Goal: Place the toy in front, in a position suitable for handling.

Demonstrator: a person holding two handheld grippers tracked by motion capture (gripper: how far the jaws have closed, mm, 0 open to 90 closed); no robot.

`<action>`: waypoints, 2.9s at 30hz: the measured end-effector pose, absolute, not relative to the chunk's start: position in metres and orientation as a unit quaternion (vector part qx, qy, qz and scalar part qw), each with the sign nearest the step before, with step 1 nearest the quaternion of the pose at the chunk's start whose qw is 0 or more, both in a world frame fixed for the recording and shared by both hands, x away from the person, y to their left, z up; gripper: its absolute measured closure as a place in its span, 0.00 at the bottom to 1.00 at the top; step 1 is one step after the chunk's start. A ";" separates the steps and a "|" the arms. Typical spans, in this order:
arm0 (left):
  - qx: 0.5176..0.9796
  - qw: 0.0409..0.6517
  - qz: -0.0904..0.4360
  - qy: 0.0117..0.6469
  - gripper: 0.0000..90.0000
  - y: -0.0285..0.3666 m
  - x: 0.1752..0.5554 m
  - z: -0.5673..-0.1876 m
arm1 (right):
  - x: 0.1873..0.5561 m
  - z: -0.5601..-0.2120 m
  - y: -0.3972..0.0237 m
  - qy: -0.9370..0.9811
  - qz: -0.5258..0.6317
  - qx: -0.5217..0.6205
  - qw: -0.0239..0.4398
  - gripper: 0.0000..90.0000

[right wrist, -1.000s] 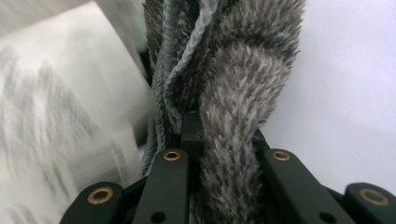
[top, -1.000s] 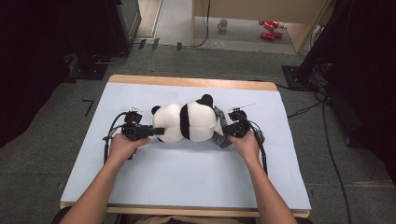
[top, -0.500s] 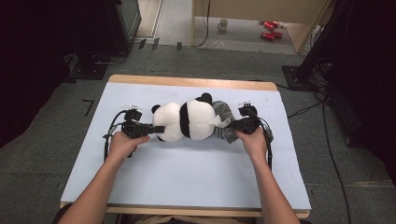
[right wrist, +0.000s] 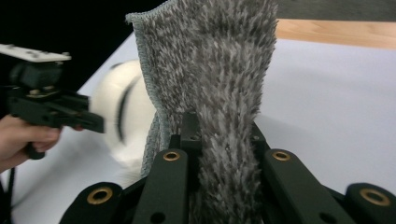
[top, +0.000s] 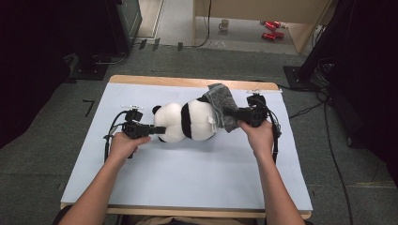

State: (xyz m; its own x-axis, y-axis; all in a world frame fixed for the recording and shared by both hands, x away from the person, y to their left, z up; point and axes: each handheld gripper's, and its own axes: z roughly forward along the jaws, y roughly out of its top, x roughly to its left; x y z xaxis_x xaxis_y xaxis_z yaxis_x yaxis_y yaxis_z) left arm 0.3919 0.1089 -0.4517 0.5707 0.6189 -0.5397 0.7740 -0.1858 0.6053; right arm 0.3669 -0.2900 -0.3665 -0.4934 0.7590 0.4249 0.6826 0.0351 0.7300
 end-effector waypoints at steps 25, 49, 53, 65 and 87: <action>0.800 0.484 0.047 0.351 0.36 0.119 0.366 -0.446 | 0.382 -0.388 -0.258 0.737 0.471 0.483 0.052 0.85; 0.774 0.469 -0.018 0.425 0.81 0.089 0.374 -0.456 | 0.371 -0.365 -0.226 0.745 0.503 0.435 0.038 0.86; 0.761 0.478 -0.058 0.434 0.85 0.091 0.368 -0.444 | 0.362 -0.369 -0.202 0.760 0.503 0.412 0.005 0.86; 0.756 0.468 -0.075 0.453 0.86 0.091 0.364 -0.441 | 0.349 -0.416 -0.152 0.807 0.446 0.388 0.002 0.86; 0.760 0.458 -0.073 0.456 0.86 0.101 0.378 -0.444 | 0.365 -0.405 -0.204 0.794 0.421 0.435 0.053 0.86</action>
